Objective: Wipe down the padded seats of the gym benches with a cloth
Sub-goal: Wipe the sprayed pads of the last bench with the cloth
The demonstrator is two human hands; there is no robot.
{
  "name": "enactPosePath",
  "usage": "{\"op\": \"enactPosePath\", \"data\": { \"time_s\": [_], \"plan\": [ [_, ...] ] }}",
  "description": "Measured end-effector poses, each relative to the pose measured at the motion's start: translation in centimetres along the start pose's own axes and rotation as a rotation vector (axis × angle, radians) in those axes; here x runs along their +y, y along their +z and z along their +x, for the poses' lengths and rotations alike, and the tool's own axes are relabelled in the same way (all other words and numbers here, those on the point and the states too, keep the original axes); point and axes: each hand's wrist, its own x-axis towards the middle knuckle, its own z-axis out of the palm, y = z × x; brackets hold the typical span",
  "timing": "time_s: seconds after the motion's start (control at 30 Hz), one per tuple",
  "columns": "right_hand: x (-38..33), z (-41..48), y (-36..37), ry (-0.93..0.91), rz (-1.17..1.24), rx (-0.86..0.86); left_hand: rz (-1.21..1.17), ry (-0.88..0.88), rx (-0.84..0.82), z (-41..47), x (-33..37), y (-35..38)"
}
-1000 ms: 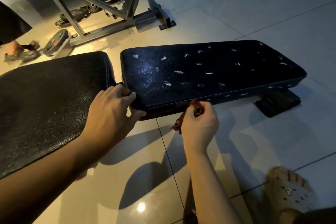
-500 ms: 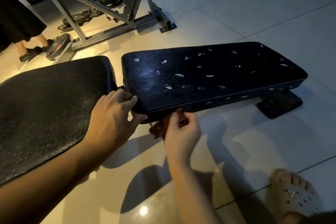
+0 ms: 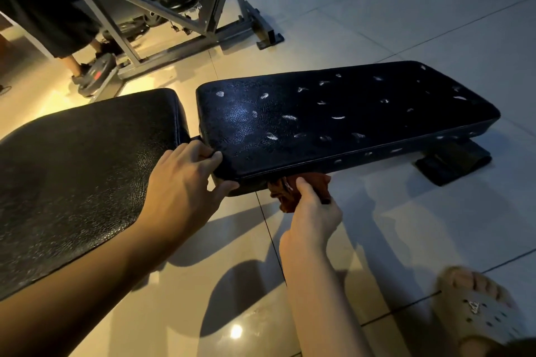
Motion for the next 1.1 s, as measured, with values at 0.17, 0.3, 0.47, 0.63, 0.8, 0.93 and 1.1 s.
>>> {"op": "enactPosePath", "data": {
  "time_s": [0.17, 0.3, 0.47, 0.63, 0.8, 0.93, 1.1],
  "plan": [
    [0.6, -1.5, 0.9, -0.053, -0.065, -0.086, -0.004, 0.007, 0.022, 0.0, -0.1, 0.2],
    [2.5, -4.5, 1.7, -0.022, -0.119, -0.25, 0.01, 0.014, 0.018, 0.0, -0.3, 0.2],
    [0.5, -0.3, 1.0, -0.133, 0.0, -0.021, -0.012, -0.015, 0.001, -0.1, -0.1, 0.3],
    [3.3, -3.5, 1.6, -0.023, -0.132, -0.22, 0.003, 0.003, 0.017, -0.1, -0.4, 0.3],
    [2.2, -0.1, 1.3, -0.112, -0.068, -0.046, -0.017, -0.01, 0.026, 0.0, -0.1, 0.3],
    [3.4, -3.5, 2.2, -0.053, -0.112, -0.225, -0.01, 0.012, 0.025, -0.2, -0.4, 0.3],
    [3.4, -0.1, 1.2, -0.057, -0.137, -0.099, -0.012, 0.005, 0.016, 0.1, -0.2, 0.2]
  ]
}}
